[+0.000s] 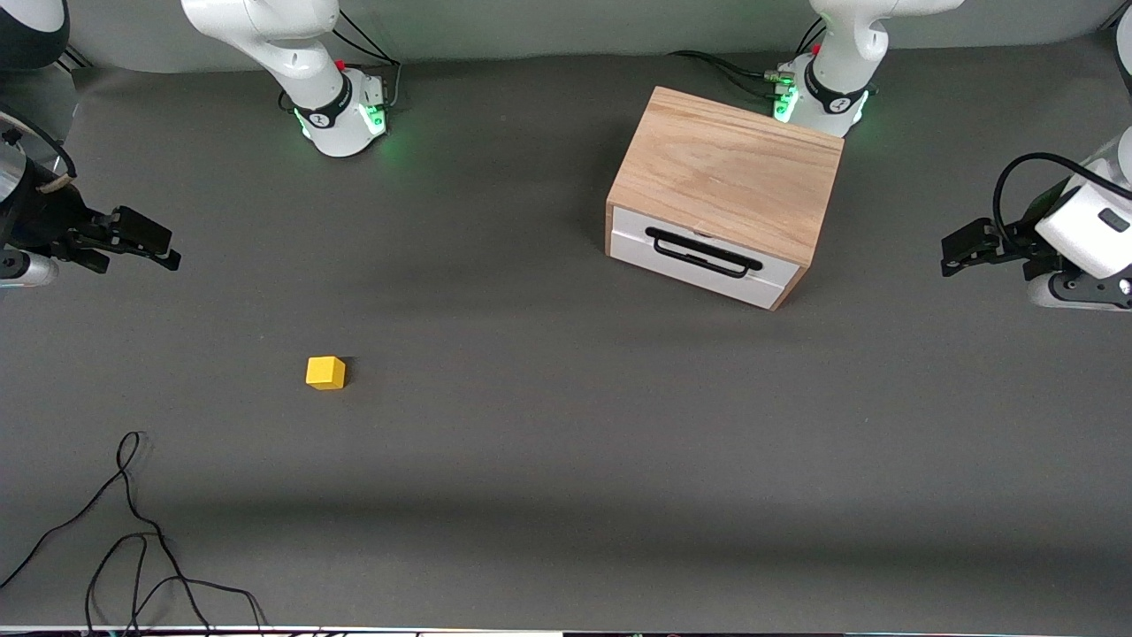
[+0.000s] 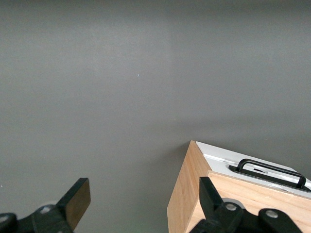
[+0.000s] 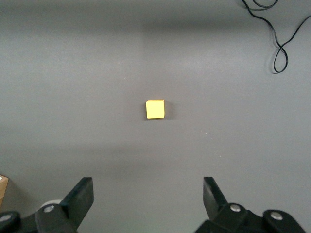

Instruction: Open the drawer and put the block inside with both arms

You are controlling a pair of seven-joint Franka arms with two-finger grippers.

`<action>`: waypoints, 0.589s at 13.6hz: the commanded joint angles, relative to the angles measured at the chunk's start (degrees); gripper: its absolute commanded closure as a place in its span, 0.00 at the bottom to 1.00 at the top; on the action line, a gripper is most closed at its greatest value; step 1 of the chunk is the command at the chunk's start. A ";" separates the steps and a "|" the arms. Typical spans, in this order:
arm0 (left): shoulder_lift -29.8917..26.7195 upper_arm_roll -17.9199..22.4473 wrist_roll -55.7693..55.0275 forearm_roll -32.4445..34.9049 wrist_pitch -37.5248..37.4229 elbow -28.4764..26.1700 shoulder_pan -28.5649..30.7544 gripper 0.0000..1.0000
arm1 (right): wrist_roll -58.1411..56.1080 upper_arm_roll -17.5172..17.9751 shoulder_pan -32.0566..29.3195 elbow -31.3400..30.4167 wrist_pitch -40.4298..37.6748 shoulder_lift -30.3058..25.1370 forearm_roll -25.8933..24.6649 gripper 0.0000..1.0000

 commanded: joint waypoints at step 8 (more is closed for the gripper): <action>-0.46 -0.19 0.73 0.70 -0.27 -0.51 -0.02 0.00 | 0.84 0.32 -0.37 1.02 -0.69 0.78 -0.79 0.00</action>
